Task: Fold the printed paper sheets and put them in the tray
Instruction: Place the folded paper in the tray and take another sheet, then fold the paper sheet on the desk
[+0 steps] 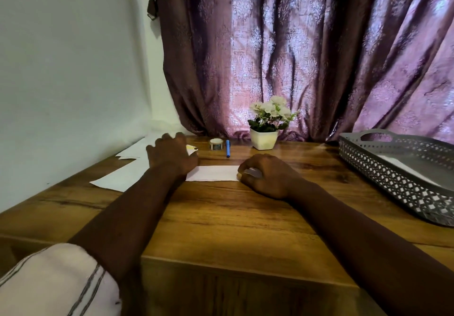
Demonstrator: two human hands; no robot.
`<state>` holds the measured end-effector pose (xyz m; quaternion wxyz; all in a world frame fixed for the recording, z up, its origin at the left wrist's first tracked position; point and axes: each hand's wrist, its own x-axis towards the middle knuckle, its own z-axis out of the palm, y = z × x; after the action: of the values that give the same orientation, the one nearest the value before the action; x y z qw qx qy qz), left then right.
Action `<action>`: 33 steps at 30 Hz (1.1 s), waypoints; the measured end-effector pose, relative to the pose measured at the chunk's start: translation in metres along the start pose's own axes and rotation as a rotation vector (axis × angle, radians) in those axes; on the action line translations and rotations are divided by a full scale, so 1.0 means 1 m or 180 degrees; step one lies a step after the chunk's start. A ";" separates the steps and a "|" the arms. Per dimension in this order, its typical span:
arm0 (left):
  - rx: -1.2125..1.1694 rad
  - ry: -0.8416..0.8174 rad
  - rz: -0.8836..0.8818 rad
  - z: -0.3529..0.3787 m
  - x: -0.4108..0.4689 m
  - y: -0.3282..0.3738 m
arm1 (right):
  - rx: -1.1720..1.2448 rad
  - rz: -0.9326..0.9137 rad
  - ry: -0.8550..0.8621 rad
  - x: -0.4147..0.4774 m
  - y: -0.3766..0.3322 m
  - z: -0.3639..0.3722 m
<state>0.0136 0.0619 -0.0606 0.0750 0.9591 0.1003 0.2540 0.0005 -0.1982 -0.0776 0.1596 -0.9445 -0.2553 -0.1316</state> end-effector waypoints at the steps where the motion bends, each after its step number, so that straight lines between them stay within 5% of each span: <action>1: 0.0098 -0.0210 -0.0201 0.002 0.004 -0.009 | 0.0001 -0.0008 0.0019 0.000 0.000 0.000; 5: -0.0048 -0.0758 -0.0290 0.001 0.015 -0.033 | 0.0035 0.0003 0.0019 0.001 0.001 -0.001; 11: 0.0314 -0.0366 0.0116 -0.010 0.005 -0.009 | 0.0331 0.0034 0.0043 0.002 0.002 0.000; 18: 0.0166 0.1487 0.1009 -0.025 -0.010 0.017 | 0.1151 0.0166 0.0744 -0.003 0.006 -0.006; 21: -0.0568 0.1914 0.1966 -0.026 -0.011 0.023 | 0.2489 0.0567 0.1342 -0.004 0.002 -0.014; 23: -0.0758 0.1767 0.2371 -0.023 -0.013 0.026 | 0.3845 0.1000 0.1290 -0.003 0.002 -0.024; 25: -0.0869 0.1598 0.2632 -0.022 -0.017 0.031 | 0.4305 0.1208 0.0879 -0.007 0.007 -0.032; 30: -0.1015 0.1293 0.3401 -0.010 -0.024 0.049 | 0.4410 0.1353 0.0146 -0.017 0.018 -0.040; 33: -0.1164 0.0921 0.3234 0.001 -0.026 0.055 | 0.3682 0.1245 0.0858 -0.012 0.025 -0.038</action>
<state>0.0005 0.0021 -0.0633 0.0938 0.8136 -0.4109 0.4005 -0.0029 -0.2378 -0.0526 0.6971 -0.7095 -0.0852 -0.0584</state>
